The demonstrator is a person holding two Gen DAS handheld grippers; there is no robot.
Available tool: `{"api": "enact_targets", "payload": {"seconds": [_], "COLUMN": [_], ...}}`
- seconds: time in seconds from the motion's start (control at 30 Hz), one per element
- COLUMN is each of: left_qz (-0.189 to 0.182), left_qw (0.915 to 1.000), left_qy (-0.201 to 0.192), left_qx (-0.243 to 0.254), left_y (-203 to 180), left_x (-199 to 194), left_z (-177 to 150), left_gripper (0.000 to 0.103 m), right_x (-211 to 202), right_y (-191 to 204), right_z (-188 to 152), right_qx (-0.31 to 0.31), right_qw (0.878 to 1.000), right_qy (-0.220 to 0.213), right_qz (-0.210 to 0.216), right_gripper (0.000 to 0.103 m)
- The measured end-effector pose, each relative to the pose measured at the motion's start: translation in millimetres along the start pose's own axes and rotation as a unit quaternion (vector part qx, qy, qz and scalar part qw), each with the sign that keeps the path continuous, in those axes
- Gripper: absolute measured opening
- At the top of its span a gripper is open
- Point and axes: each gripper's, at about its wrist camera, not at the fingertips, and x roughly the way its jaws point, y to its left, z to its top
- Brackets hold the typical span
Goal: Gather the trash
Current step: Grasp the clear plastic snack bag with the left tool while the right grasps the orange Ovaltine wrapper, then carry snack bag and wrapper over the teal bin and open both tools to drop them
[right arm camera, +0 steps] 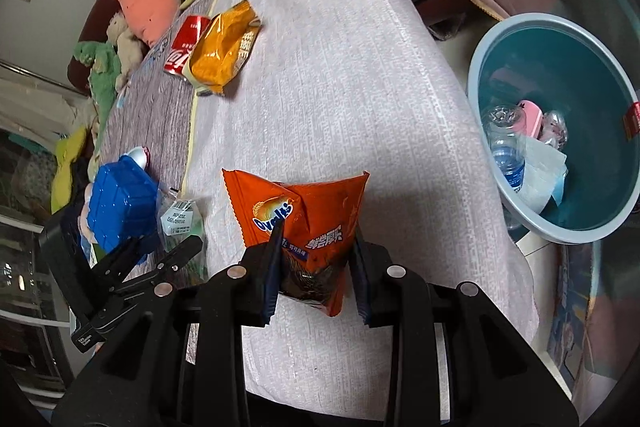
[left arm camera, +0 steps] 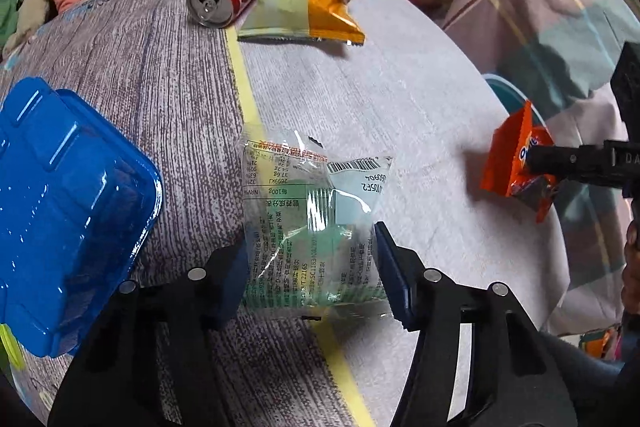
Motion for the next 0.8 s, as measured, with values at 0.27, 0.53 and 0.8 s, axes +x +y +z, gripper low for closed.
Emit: {"api": "enact_targets", "payload": {"seconds": [0.27, 0.53, 0.8], "left_qz": [-0.037, -0.073, -0.099], "left_qw": [0.999, 0.9919, 0.98], "left_qy": [-0.006, -0.011, 0.024], "left_qx": [0.025, 0.104, 0.171], "left_y": [-37.8, -129.8, -223.9], "left_x": [-9.5, -3.0, 36.6], "left_z": [30.8, 71.4, 92.5], "left_gripper": [0.058, 0.058, 0.058], "right_x": [-25.9, -78.9, -123.3], "right_y": [-41.8, -107.3, -175.0], "right_z": [5.2, 11.5, 8.2], "right_qx": [0.041, 0.101, 0.152], "right_qw": [0.998, 0.989, 0.974], "right_qy": [-0.036, -0.108, -0.165], "right_qz": [0.016, 0.003, -0.015], "right_gripper": [0.029, 0.029, 0.029]}}
